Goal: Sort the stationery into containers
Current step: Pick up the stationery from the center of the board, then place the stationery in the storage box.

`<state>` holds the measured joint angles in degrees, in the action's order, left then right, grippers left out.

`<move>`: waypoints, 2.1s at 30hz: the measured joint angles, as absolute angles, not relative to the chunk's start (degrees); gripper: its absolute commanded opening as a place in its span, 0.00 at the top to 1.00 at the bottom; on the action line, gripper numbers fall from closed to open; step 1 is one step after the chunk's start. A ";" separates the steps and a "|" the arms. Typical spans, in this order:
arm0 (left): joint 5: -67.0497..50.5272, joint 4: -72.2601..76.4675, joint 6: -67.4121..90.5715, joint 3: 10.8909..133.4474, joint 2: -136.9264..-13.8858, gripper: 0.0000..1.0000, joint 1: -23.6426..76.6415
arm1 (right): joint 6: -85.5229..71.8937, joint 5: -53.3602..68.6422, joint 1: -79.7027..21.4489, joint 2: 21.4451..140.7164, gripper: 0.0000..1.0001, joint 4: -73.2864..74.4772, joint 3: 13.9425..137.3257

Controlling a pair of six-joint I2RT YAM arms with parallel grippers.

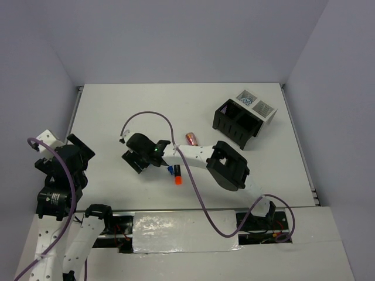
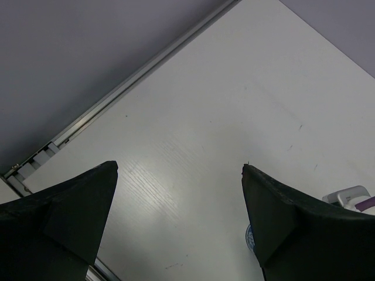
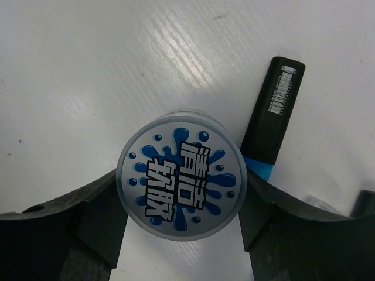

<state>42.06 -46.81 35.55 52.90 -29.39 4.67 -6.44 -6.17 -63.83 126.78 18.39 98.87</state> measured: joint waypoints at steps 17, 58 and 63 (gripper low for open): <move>41.45 -46.22 34.52 52.90 -29.52 0.01 4.69 | -12.21 19.16 -53.74 104.47 1.00 3.66 83.46; 35.27 -43.18 31.48 52.86 -30.61 0.01 4.80 | -14.15 -16.12 -4.23 110.17 1.00 23.42 97.67; 35.22 -43.18 31.48 52.86 -30.68 0.01 4.80 | -14.33 -15.62 -4.23 110.17 1.00 23.68 96.90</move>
